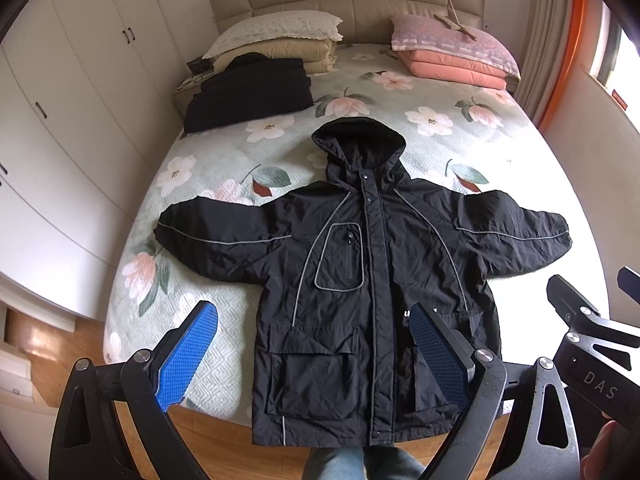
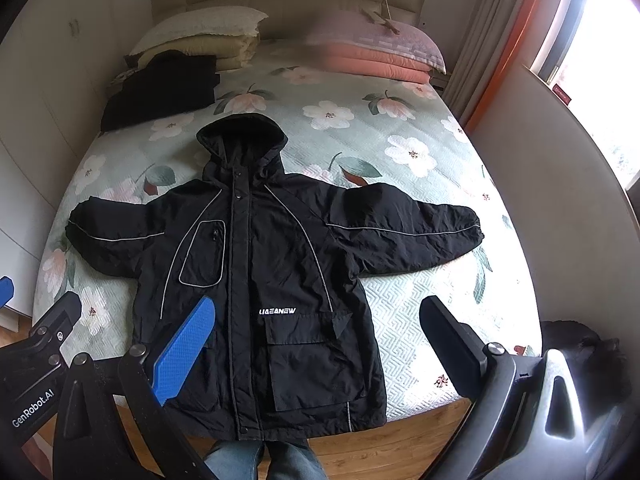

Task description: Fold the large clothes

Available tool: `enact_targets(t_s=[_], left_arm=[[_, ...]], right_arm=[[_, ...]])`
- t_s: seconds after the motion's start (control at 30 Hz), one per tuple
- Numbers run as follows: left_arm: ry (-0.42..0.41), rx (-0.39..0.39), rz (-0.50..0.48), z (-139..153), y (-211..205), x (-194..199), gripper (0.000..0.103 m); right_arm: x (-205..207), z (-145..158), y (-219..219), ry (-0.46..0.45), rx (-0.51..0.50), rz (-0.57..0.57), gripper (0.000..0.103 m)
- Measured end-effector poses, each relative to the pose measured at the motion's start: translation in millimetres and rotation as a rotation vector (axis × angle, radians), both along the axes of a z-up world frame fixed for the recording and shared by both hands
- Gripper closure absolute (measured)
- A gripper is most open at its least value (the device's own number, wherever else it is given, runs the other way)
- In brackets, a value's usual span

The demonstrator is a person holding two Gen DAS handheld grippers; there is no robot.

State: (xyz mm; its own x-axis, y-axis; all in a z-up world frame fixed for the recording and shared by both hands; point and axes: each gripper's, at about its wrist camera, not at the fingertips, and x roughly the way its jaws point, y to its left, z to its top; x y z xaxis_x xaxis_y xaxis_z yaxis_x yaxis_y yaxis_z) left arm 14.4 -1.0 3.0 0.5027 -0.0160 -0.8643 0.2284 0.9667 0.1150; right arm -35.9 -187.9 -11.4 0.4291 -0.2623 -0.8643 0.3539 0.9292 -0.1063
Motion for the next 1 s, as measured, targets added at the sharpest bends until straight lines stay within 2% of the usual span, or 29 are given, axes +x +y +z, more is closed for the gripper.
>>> enact_targets(t_s=[0.23, 1.0], left_arm=[[0.015, -0.011, -0.010, -8.6, 8.7, 23.9, 0.006], [0.073, -0.030, -0.069, -36.8, 26.5, 93.8, 0.006]], right_arm=[[16.4, -3.3, 17.7, 0.013, -0.008, 0.001, 0.001], [65.0, -28.1, 32.0, 0.055, -0.005, -0.087, 0.001]])
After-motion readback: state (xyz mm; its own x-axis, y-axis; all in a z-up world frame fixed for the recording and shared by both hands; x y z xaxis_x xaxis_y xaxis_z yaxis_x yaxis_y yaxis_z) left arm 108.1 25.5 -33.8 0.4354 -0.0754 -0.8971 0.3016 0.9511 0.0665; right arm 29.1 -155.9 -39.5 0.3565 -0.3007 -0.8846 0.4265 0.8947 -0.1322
